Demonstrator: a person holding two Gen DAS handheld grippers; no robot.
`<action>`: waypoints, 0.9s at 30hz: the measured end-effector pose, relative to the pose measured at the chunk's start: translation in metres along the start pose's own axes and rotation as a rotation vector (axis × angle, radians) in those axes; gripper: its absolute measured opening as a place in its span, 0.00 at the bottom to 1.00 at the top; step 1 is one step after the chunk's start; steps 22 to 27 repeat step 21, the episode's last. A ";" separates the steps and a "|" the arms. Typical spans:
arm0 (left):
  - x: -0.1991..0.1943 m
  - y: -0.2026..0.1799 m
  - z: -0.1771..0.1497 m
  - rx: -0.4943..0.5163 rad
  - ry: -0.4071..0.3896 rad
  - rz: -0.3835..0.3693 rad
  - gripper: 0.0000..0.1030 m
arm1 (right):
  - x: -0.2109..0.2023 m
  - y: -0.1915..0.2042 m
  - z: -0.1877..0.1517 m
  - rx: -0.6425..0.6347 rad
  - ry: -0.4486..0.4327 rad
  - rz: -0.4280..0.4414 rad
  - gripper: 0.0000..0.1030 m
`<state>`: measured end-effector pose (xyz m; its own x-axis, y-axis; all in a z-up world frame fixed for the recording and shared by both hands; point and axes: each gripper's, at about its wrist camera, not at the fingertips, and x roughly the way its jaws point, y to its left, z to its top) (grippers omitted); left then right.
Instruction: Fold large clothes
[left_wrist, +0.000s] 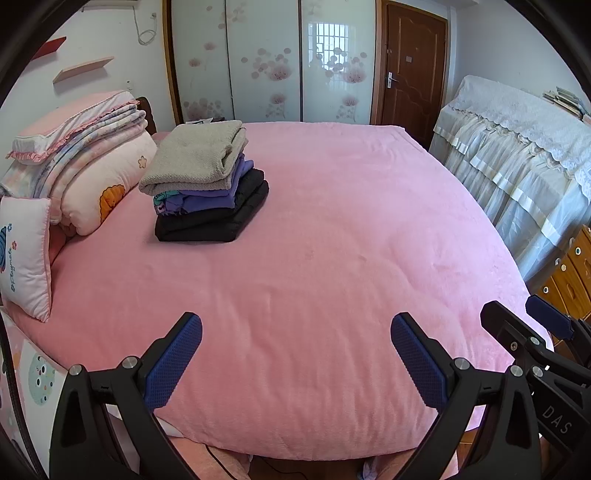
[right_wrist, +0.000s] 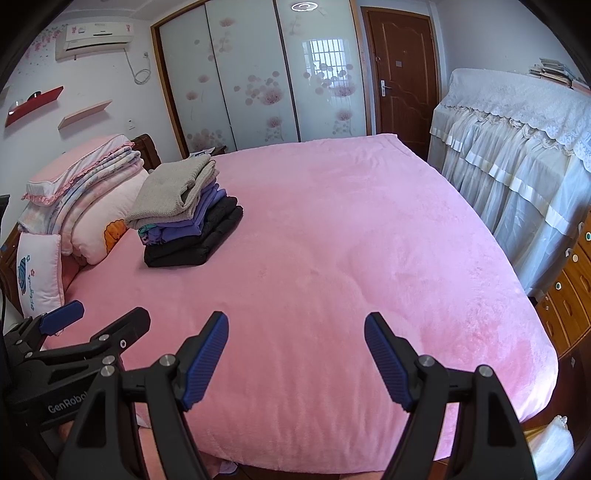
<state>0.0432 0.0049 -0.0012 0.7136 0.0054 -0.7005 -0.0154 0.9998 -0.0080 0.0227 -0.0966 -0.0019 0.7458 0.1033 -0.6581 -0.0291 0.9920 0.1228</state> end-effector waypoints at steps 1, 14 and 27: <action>0.001 0.000 0.000 0.001 0.001 0.000 0.98 | 0.001 -0.001 0.001 0.001 0.001 0.000 0.74; 0.007 -0.002 -0.002 0.006 0.007 -0.008 0.98 | 0.004 -0.002 0.000 0.006 0.002 -0.003 0.74; 0.008 -0.001 -0.002 0.003 0.011 -0.010 0.98 | 0.005 -0.002 0.000 0.004 0.002 -0.003 0.74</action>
